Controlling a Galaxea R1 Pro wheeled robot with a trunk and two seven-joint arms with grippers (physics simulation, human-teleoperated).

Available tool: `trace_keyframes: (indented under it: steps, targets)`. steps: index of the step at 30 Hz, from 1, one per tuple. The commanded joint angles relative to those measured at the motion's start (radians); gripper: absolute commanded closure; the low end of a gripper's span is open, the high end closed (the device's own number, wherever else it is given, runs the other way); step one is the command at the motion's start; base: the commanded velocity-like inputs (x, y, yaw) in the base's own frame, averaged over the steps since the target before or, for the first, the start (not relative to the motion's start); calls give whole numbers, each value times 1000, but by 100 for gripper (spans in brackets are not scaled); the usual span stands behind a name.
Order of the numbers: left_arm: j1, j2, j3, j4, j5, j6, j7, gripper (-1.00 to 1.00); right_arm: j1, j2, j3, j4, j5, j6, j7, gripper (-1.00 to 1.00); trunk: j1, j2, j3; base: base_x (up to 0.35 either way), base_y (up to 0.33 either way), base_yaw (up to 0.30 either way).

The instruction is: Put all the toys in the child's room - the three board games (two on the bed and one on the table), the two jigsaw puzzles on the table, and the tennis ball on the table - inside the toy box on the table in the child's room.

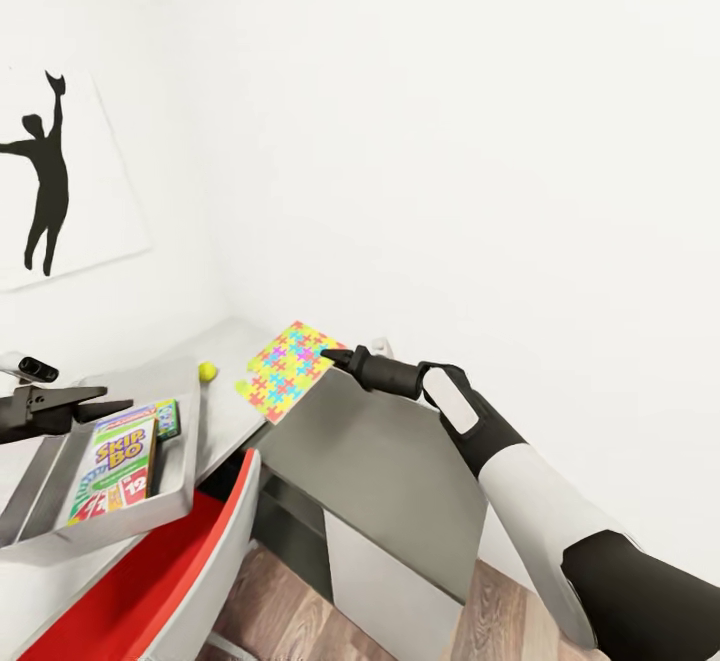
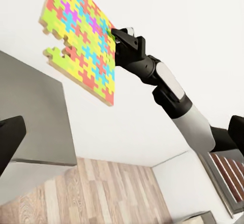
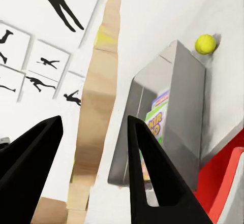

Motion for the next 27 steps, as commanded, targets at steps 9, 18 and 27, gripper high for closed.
trace_keyframes:
  steps: [9, 18, 27]
  targets:
    - [-1, 0, -1, -11, 0, 11, -4, -100, -1, 2, 0, -7, -4, 7, 1, 100, 1, -2, -2, 0, 0, 288]
    - [-1, 0, -1, -13, 0, 11, -4, -100, -1, 3, 0, -12, -4, 8, 1, 100, 1, -2, -2, 0, 0, 288]
    - [-1, -4, -1, -13, 0, 10, -4, -100, -1, 3, 0, -14, -3, 7, 1, 100, 1, -2, -2, 0, 0, 288]
